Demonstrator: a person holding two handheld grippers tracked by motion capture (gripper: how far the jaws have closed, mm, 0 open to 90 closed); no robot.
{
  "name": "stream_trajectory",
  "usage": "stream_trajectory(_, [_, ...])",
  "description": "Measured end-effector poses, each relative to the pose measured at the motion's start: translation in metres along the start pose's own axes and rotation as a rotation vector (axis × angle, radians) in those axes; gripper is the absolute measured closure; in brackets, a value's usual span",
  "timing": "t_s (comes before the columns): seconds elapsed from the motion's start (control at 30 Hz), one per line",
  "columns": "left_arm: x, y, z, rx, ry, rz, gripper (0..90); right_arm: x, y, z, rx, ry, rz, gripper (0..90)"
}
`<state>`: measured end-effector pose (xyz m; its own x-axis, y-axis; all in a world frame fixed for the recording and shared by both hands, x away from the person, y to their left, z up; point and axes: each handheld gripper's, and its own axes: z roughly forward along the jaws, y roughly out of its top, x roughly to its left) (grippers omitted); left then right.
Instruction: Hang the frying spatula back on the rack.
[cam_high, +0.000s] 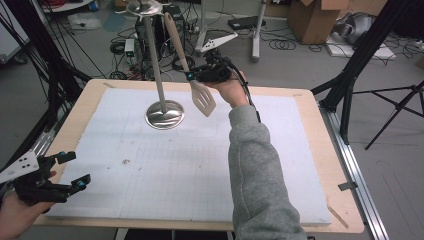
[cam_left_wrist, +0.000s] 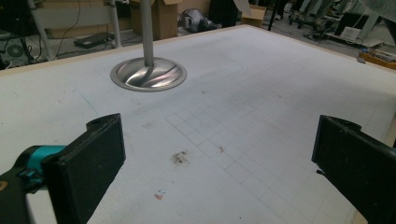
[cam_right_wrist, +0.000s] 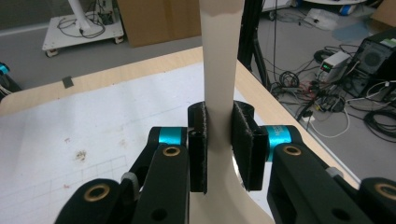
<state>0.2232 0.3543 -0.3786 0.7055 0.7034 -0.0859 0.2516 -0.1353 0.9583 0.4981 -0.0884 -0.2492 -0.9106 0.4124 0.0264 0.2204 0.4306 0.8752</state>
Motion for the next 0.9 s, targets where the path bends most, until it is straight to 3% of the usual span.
stream_trajectory(0.7, [0.0,-0.002,-0.004,-0.001,0.006,-0.005,3.2,0.001,0.004,0.016,-0.004,-0.025,-0.005,76.3])
stream_trajectory(0.8, [0.0,-0.002,-0.005,0.0,0.008,-0.005,3.2,0.001,0.004,0.015,-0.013,-0.035,0.003,68.6])
stream_trajectory(0.9, [0.0,-0.002,-0.005,-0.003,0.007,-0.005,3.2,0.001,0.004,0.013,-0.018,-0.038,0.008,66.6])
